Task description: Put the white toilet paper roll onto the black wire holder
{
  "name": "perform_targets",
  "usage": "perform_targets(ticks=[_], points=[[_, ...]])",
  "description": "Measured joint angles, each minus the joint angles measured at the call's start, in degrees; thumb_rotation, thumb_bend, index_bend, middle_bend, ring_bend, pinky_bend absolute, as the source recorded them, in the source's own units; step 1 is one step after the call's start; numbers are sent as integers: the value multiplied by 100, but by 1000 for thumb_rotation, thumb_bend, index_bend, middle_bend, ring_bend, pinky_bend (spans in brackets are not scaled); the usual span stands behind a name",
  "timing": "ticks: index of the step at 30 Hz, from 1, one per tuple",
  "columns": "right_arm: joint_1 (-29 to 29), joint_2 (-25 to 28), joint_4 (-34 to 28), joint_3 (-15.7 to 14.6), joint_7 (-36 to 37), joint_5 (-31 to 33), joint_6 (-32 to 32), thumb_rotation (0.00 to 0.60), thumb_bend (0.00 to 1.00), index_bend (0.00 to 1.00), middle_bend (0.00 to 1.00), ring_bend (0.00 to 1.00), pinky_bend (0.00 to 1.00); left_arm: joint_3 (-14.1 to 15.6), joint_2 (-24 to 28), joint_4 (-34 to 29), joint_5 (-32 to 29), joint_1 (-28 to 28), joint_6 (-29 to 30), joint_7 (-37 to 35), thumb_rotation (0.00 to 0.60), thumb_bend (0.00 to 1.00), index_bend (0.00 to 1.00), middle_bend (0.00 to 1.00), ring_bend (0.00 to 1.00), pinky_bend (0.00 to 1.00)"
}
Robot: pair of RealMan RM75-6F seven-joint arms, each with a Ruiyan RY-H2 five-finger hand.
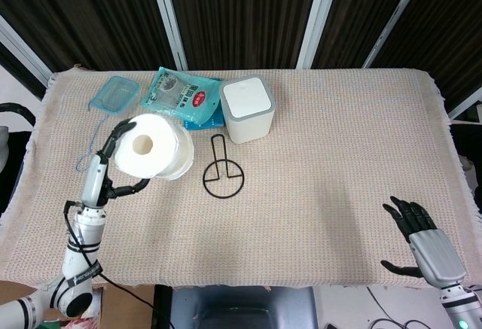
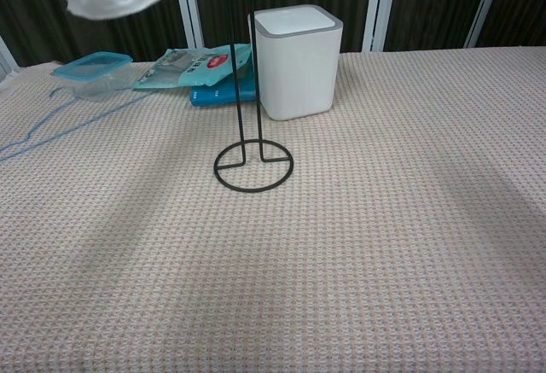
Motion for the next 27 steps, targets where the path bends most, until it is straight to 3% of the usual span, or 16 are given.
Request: perform_targets(ticks=[3, 7, 27], points=[[-8, 20, 5, 12, 45, 14, 27, 600, 136, 0, 0, 0, 0, -350, 150, -313, -283, -313, -271, 279, 600, 550, 453, 472, 581, 846], [-20, 61, 5, 42, 132, 53, 76, 600, 136, 0, 0, 0, 0, -597, 164, -547, -563, -599, -492, 447, 600, 535, 452, 473, 581, 845], [-34, 174, 36, 85, 418, 71, 146, 600, 136, 0, 0, 0, 0, -590, -624, -169, -1310, -1499, -1137, 1662, 600, 535, 447, 470, 580, 844]])
